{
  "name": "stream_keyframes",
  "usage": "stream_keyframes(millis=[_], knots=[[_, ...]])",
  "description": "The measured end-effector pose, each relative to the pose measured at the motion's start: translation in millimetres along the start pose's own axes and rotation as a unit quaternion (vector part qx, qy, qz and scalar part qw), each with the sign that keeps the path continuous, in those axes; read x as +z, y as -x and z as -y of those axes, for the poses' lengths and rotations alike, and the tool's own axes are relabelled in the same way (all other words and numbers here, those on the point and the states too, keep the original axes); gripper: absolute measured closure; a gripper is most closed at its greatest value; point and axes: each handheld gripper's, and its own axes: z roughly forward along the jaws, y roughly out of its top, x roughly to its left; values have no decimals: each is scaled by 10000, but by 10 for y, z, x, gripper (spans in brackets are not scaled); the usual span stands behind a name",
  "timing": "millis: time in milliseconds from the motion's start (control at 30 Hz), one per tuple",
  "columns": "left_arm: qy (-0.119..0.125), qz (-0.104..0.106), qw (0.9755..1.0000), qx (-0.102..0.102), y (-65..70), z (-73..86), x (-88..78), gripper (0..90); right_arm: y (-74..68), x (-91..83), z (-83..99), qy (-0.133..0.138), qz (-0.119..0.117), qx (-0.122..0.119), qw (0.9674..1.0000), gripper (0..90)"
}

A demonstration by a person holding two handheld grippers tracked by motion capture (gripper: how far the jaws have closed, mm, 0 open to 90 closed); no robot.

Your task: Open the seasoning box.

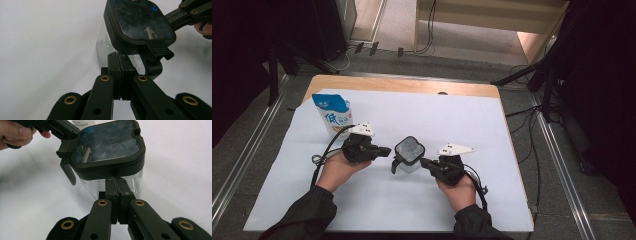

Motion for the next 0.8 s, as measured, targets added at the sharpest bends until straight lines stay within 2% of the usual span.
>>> stream_keyframes(millis=[100, 133, 333, 433, 567, 633, 800], knots=[[60, 80, 9999, -41, 13, -9, 45, 900, -11, 1, -1, 11, 27, -3, 10000, 900], [44, 38, 10000, -18, 22, -12, 56, 900, -10, 3, -3, 20, 19, -10, 10000, 900], [44, 97, 9999, -57, 13, -8, 62, 898, 9, 8, -4, 29, 23, 51, 10000, 900], [-28, 80, 10000, -7, 24, -8, 81, 900, 34, 9, -9, 34, 28, 108, 9999, 900], [-36, 4, 10000, -47, 10, -5, 103, 897, 77, 12, -18, 27, 18, 129, 9999, 900], [11, 27, 9999, -112, -2, 0, 109, 884, 82, 24, -22, -59, 50, 101, 9999, 900], [27, 43, 9999, -132, -24, 1, 106, 900, 117, 56, -45, -62, -47, 158, 9998, 900]])
